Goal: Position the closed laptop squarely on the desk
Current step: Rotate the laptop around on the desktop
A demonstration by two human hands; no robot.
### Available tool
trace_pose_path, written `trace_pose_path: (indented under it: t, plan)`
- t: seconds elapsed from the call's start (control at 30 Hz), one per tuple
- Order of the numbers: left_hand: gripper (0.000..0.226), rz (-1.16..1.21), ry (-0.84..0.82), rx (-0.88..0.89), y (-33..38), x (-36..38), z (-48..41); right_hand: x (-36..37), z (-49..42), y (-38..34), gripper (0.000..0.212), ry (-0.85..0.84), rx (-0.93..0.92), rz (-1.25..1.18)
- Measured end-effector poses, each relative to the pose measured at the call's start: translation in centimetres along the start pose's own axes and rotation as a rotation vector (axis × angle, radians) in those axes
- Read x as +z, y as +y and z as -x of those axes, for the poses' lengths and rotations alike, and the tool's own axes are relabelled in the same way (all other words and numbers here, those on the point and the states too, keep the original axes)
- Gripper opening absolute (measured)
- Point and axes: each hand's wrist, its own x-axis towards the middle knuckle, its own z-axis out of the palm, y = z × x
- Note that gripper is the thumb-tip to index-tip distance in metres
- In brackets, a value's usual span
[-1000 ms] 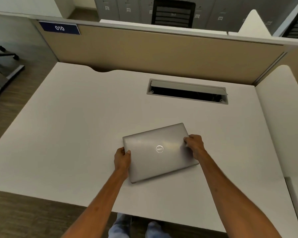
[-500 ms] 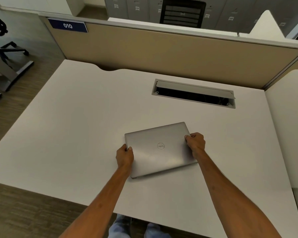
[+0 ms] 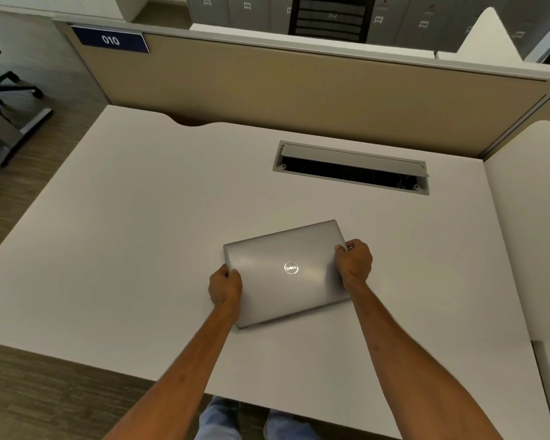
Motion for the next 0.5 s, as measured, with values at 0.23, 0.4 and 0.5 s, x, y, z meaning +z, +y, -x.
trace_pose_path:
  t: [0.23, 0.4, 0.5]
  plan:
    - [0.015, 0.005, 0.035, -0.001, 0.03, 0.46, 0.49, -0.15, -0.18, 0.18, 0.025, -0.020, -0.027, 0.048]
    - [0.021, 0.043, 0.043, -0.002, 0.38, 0.38, 0.74, -0.51, -0.28, 0.12, 0.027, -0.026, -0.045, 0.069]
    - [0.033, 0.028, 0.039, 0.013, 0.53, 0.11, 0.90, -0.65, -0.27, 0.21, 0.029, -0.024, -0.037, 0.053]
